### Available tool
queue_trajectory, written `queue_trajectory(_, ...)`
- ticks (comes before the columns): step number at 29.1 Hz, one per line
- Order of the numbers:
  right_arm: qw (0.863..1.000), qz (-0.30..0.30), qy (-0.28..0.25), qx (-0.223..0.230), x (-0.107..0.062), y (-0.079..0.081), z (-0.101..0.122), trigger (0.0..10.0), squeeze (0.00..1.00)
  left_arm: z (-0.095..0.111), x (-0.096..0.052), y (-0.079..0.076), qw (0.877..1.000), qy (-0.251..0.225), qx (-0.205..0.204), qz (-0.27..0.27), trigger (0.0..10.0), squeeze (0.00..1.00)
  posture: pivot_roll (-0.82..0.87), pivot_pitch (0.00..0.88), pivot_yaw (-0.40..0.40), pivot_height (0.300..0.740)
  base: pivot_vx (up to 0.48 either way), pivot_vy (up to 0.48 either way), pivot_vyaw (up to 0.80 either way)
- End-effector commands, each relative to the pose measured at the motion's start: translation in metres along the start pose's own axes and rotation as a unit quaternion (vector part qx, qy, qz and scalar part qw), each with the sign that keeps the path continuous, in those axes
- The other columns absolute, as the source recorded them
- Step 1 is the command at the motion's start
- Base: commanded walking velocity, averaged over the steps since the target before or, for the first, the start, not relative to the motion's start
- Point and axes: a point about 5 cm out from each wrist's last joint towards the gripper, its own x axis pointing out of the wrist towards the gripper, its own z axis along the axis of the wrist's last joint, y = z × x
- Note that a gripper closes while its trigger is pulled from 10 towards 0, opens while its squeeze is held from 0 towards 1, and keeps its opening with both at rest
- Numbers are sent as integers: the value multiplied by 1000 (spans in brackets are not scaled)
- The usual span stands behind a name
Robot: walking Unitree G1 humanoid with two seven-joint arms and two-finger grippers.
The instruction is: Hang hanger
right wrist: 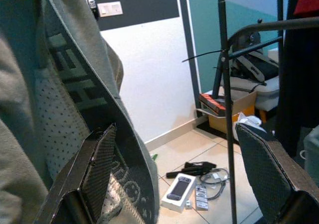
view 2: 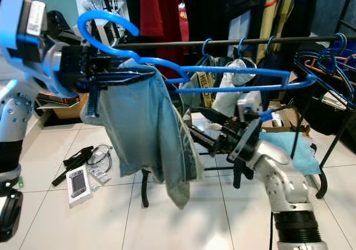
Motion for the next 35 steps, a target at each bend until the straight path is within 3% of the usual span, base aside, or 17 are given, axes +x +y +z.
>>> queue_trajectory(1, 1000, 15, 8, -5, 10, 4, -2, 10000, 0, 5, 5, 0, 1000, -11, 5, -7, 510, 0, -60, 0, 68, 740, 0, 0, 0)
queue_trajectory(9, 997, 79, 4, 15, 17, 18, -3, 10000, 0, 1, 6, 0, 1000, -8, 3, -7, 784, 0, -58, 0, 67, 740, 0, 0, 0)
queue_trajectory(16, 991, 132, 9, 31, 4, 27, 2, 10000, 0, -1, 4, -1, 1000, -2, 1, -6, 824, 0, -60, 0, 68, 740, 0, 0, 0)
queue_trajectory(27, 993, 116, 17, 32, -15, 22, 4, 10000, 0, -1, 2, 0, 1000, 0, 1, -6, 980, 0, -60, 0, 72, 740, 0, 0, 0)
queue_trajectory(34, 995, 97, 28, 19, -11, 18, 1, 10000, 0, 0, 5, -1, 1000, -7, 1, -9, 941, 0, -61, 0, 73, 740, 0, 0, 0)
queue_trajectory(35, 996, 73, 52, 8, -6, 14, -7, 10000, 0, 2, 6, -1, 1000, -11, 3, -10, 941, 0, -61, 0, 73, 740, 0, 0, 0)
